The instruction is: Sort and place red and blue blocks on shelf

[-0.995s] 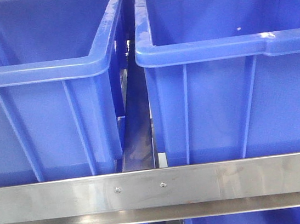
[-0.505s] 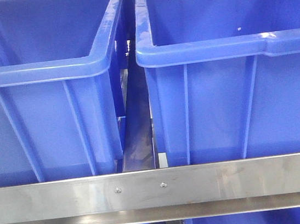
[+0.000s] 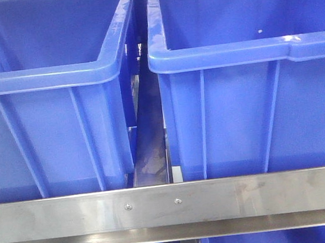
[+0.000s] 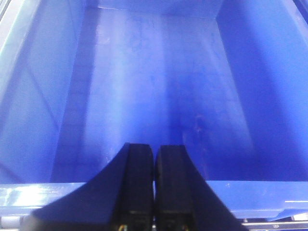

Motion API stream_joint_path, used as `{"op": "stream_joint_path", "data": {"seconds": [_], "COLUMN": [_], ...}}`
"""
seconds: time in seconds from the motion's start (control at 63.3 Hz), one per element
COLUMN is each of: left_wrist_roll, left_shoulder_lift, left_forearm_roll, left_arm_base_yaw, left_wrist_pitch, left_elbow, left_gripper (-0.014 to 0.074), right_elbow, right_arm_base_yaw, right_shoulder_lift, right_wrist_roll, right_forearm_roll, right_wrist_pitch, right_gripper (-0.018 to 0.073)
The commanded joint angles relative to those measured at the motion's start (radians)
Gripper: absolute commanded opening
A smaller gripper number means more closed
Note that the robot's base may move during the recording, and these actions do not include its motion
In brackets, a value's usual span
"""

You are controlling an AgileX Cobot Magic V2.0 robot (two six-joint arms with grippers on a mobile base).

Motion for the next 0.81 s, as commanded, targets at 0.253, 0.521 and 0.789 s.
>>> {"op": "stream_joint_path", "data": {"seconds": [0.253, 0.521, 0.789], "left_wrist_roll": [-0.001, -0.001, -0.001], "left_shoulder_lift": [-0.004, -0.004, -0.004], "left_forearm_roll": [0.008, 0.008, 0.008], "left_arm_base_yaw": [-0.001, -0.001, -0.001], "left_wrist_pitch": [-0.071, -0.071, -0.071], "left_elbow": [-0.026, -0.026, -0.026], "left_gripper": [0.0124, 0.0124, 0.0124], "right_elbow": [0.185, 0.184, 0.184], "right_arm_base_yaw": [-0.002, -0.002, -0.002], "right_shoulder_lift": [-0.183, -0.208, -0.207], "right_wrist_roll": [-0.009, -0.009, -0.009], "right_forearm_roll": [-0.010, -0.037, -0.037], "right_wrist_pitch": [-0.156, -0.168, -0.181], "right_gripper": [0.0048, 0.0048, 0.0048]}}
